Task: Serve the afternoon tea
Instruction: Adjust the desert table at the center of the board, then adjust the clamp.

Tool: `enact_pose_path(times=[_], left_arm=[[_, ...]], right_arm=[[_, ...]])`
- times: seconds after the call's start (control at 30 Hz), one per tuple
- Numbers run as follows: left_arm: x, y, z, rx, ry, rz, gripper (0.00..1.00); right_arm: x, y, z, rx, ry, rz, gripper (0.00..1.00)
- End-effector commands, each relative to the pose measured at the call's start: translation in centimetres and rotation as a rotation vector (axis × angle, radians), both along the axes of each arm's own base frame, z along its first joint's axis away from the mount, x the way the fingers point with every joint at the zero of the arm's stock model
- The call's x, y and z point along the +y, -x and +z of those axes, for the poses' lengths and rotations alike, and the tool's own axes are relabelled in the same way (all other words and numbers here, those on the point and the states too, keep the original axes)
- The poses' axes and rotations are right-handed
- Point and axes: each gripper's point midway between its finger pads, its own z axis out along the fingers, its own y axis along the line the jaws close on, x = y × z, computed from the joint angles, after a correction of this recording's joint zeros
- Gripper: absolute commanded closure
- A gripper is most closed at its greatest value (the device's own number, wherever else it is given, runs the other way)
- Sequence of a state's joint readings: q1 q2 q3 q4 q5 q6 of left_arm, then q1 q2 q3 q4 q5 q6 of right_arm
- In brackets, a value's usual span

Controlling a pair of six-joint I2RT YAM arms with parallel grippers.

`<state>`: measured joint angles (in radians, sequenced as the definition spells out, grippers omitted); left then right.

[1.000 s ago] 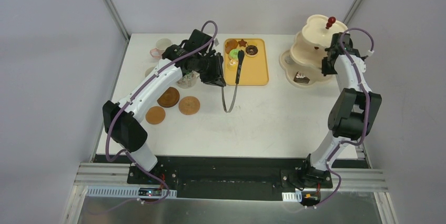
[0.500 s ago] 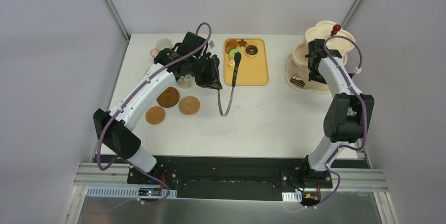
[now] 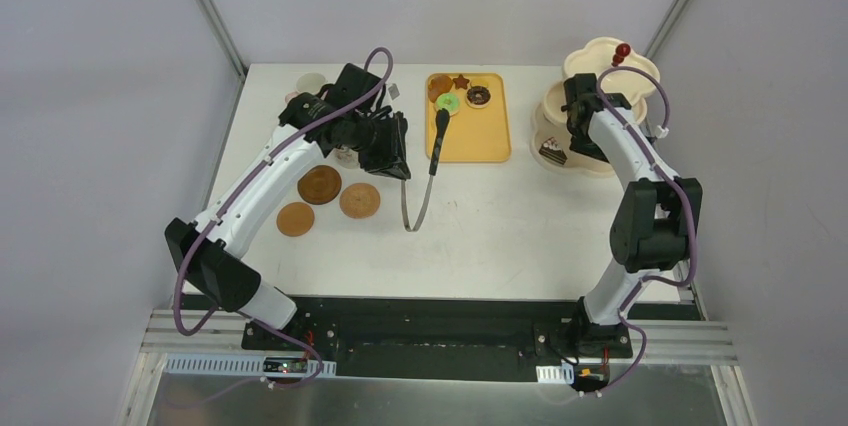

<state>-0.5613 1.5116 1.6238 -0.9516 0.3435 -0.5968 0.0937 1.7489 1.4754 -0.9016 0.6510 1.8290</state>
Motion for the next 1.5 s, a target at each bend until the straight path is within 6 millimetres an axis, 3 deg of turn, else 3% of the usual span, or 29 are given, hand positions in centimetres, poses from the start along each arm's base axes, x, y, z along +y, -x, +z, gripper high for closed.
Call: enact_pose_path(times=[0.0, 0.1, 0.2, 0.53, 0.67, 0.73, 0.8, 0.87, 1.0, 1.2, 1.37, 1.47], left_arm=[[0.3, 0.7, 2.2, -0.041, 0.056, 0.001, 1.00], [-0.1, 0.8, 2.2, -0.043, 0.092, 0.015, 1.00], [-0.3, 0.7, 1.8, -0.041, 0.112, 0.031, 1.00], [-2.2, -1.1, 0.4, 0.004, 0.174, 0.087, 1.00], [-2.5, -2.1, -0.9, 0.038, 0.158, 0.138, 1.00], [-2.3, -2.6, -2.1, 0.060, 0.122, 0.169, 1.00], [-2.0, -3.0, -3.3, 0.086, 0.068, 0.213, 1.00], [-1.8, -3.5, -4.3, 0.109, 0.031, 0.262, 1.00], [-1.3, -4.4, -5.8, 0.165, -0.025, 0.388, 1.00], [-2.1, -4.9, -7.0, 0.249, -0.114, 0.444, 1.00], [-3.3, -4.5, -7.0, 0.269, -0.124, 0.449, 1.00], [-3.7, -4.4, -7.1, 0.294, -0.107, 0.466, 1.00]], right_arm=[[-0.4, -2.1, 3.7, -0.188, 0.006, -0.070, 0.48], [-1.1, -2.0, 5.4, -0.200, 0.044, -0.020, 0.30], [-1.3, -1.3, 6.5, -0.192, 0.054, 0.040, 0.23], [1.3, 3.9, 4.6, -0.107, -0.044, 0.372, 0.07], [4.6, 5.4, 3.0, -0.025, -0.073, 0.663, 0.03], [7.4, 5.5, 2.3, 0.003, -0.053, 0.909, 0.01], [11.5, 5.9, 2.5, -0.005, -0.014, 1.239, 0.00], [16.0, 7.9, 3.6, -0.040, 0.024, 1.568, 0.00], [22.7, 12.3, 7.4, -0.201, 0.226, 1.980, 0.00], [27.5, 16.3, 9.3, -0.339, 0.394, 2.258, 0.00], [29.5, 16.7, 8.9, -0.266, 0.602, 2.323, 0.00], [30.2, 16.3, 8.4, -0.167, 0.894, 2.294, 0.00]])
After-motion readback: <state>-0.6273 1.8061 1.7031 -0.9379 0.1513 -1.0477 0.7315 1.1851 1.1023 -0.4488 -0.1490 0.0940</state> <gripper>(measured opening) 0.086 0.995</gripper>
